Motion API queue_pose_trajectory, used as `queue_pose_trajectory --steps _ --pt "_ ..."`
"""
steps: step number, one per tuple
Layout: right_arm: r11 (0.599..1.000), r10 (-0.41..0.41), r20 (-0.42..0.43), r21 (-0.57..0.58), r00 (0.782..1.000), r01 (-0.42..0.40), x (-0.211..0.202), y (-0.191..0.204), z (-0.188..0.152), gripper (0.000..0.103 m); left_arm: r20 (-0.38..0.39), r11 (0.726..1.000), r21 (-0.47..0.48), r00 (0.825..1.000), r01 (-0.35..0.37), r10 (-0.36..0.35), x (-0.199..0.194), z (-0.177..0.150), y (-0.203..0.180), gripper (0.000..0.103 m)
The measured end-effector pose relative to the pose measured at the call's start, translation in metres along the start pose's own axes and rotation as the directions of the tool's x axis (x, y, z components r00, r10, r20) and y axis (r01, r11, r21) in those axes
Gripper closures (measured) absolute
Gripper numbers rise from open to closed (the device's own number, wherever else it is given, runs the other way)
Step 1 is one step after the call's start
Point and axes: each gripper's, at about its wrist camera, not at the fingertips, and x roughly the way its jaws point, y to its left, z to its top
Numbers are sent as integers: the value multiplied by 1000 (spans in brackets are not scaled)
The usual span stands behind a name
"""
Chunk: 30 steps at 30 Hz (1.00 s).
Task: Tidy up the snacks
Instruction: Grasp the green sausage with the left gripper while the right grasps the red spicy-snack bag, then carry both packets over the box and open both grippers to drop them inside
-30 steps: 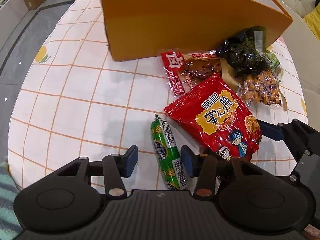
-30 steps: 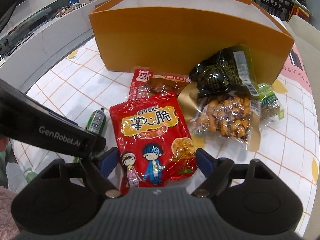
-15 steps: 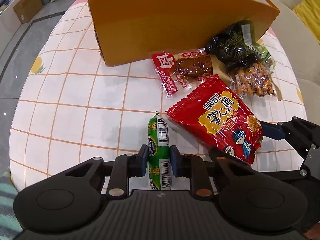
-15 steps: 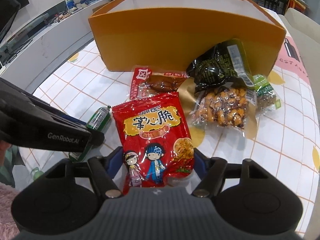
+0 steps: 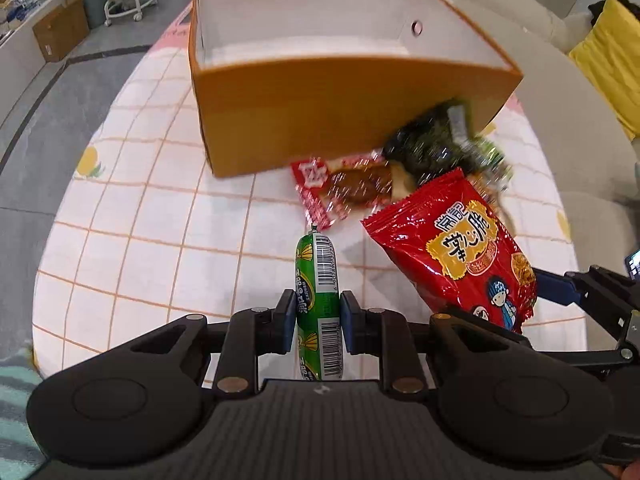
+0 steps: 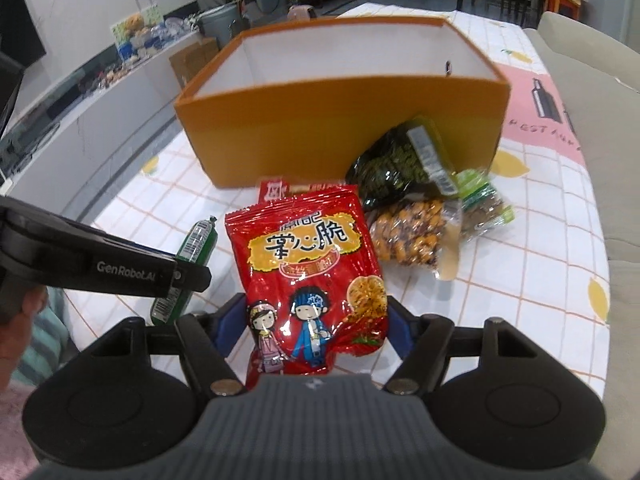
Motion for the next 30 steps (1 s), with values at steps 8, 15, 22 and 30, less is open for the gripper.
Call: queue_pose_trajectory --steps 8,15,22,30 --pt "998 -40 88 49 995 35 -39 -9 17 34 110 1000 11 994 22 -23 -40 24 -7 78" --pt "996 -66 174 70 982 54 -65 -17 52 34 201 995 94 979 13 -32 -68 62 -24 78" --pt "995 -96 258 45 961 87 -74 -22 104 34 277 989 148 960 -15 -27 -81 108 -38 78" --pt "992 -124 266 25 956 122 -48 -28 162 34 321 986 157 947 -61 7 -72 152 -41 78"
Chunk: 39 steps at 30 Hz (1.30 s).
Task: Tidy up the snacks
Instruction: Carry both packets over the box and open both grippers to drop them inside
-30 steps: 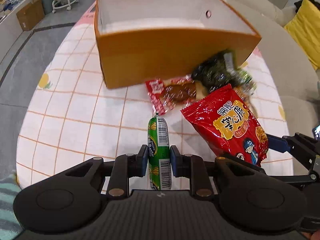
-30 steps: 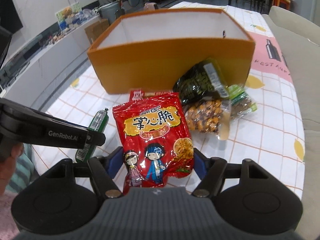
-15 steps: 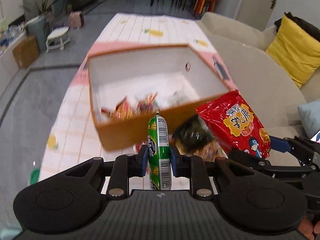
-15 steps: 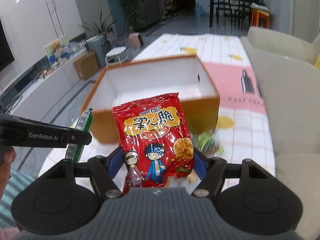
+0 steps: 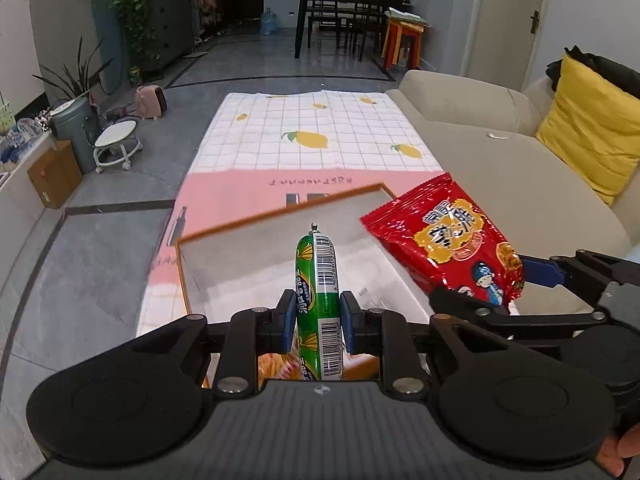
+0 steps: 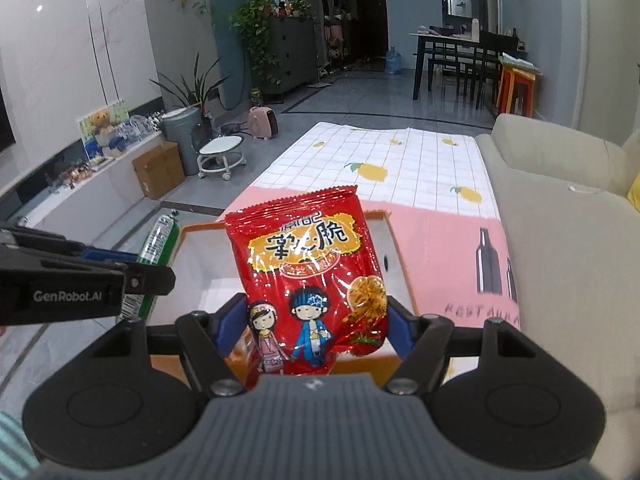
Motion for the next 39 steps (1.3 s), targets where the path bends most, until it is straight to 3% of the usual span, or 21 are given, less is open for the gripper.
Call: queue_pose_trajectory --steps 5,10,20,30,39 --pt "997 -41 -23 -74 999 39 38 8 14 34 -21 999 27 999 -33 34 26 12 5 78" --pt "990 -64 -66 -131 996 55 72 13 18 34 -98 998 42 993 -55 59 64 12 12 78" --pt "978 -97 -196 -201 976 56 135 6 14 34 -216 998 35 975 -49 56 122 2 20 78" --pt "969 -119 -284 -241 951 49 175 3 1 34 -271 994 81 958 -75 94 165 -5 19 78" --pt "956 -150 -332 -288 931 51 194 6 -12 33 -312 992 101 945 -70 99 179 -13 22 78"
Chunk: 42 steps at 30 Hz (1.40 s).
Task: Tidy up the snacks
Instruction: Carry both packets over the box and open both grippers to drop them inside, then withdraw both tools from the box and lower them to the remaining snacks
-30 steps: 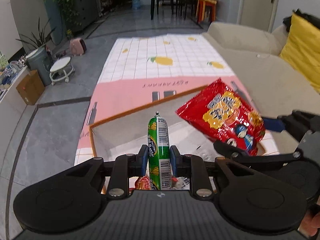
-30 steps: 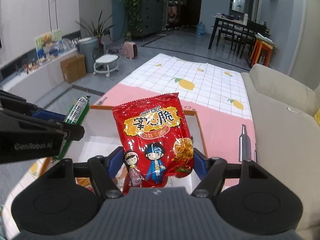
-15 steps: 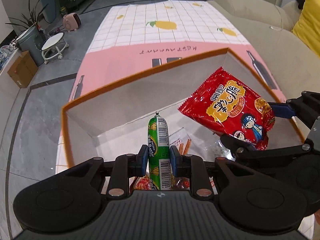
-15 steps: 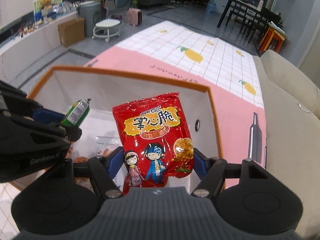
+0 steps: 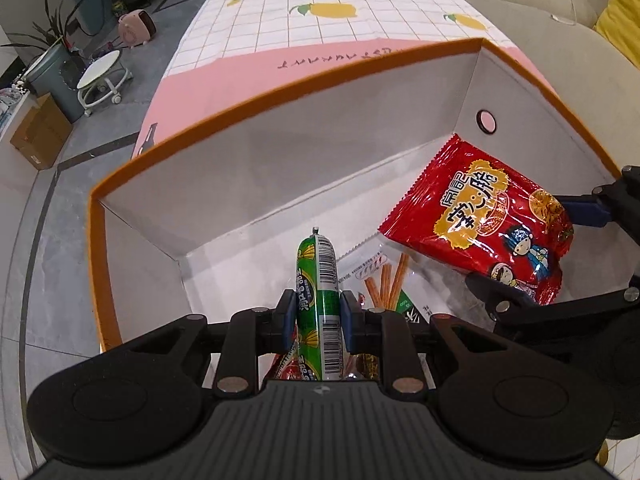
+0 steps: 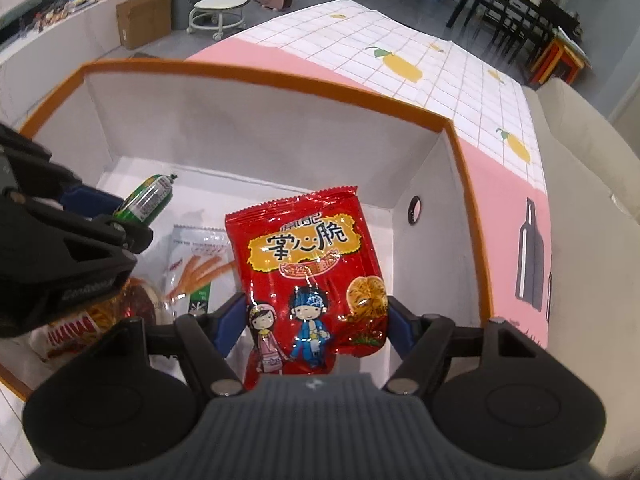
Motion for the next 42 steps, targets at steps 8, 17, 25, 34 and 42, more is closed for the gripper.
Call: queue_pose_trajectory --steps 8,17,25,34,42 --pt "1000 -7 -19 -16 1000 6 1 2 -1 32 4 1000 7 1000 -19 19 -3 -4 1 78" --pt "999 -20 4 -42 1000 21 -10 7 -3 25 45 1000 1 999 -19 19 -21 -4 3 61" --pt "997 -24 55 -65 998 27 -35 11 -6 16 85 1000 -17 996 -21 22 -43 -9 5 36" --pt "1000 -28 96 -11 995 29 -67 11 -20 16 144 999 -48 990 11 -4 -77 -25 3 31" --pt "996 -33 179 90 983 17 -109 3 -43 12 249 998 -60 969 18 -3 -115 -47 -6 30"
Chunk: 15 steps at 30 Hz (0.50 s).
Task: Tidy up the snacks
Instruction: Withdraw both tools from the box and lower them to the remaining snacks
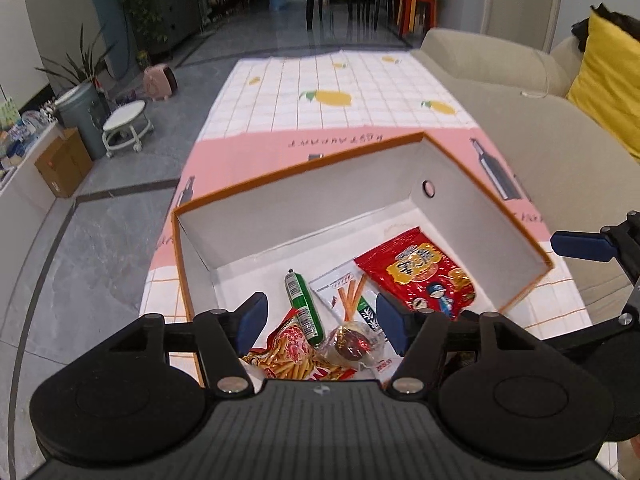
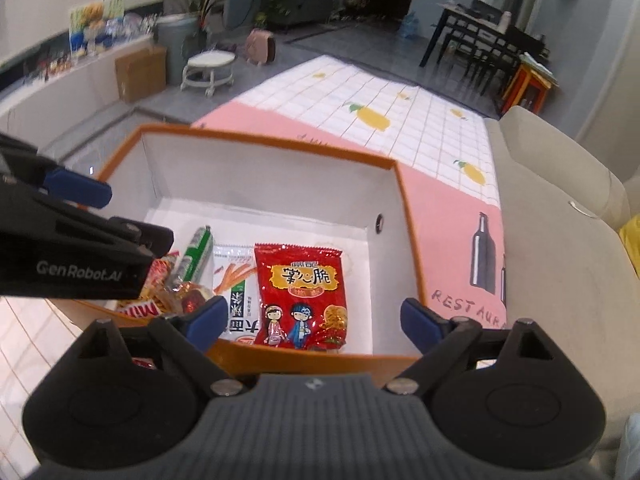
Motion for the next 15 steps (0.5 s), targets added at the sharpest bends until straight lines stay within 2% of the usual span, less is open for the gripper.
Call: queue_pose_trajectory --steps 9,15 --pt "994 -5 93 109 996 -5 -53 -10 -33 12 87 999 -28 996 20 -17 -42 -28 -13 30" --pt "985 -33 106 169 994 15 -74 -15 -73 12 96 997 -45 994 57 -53 -55 -52 -25 29"
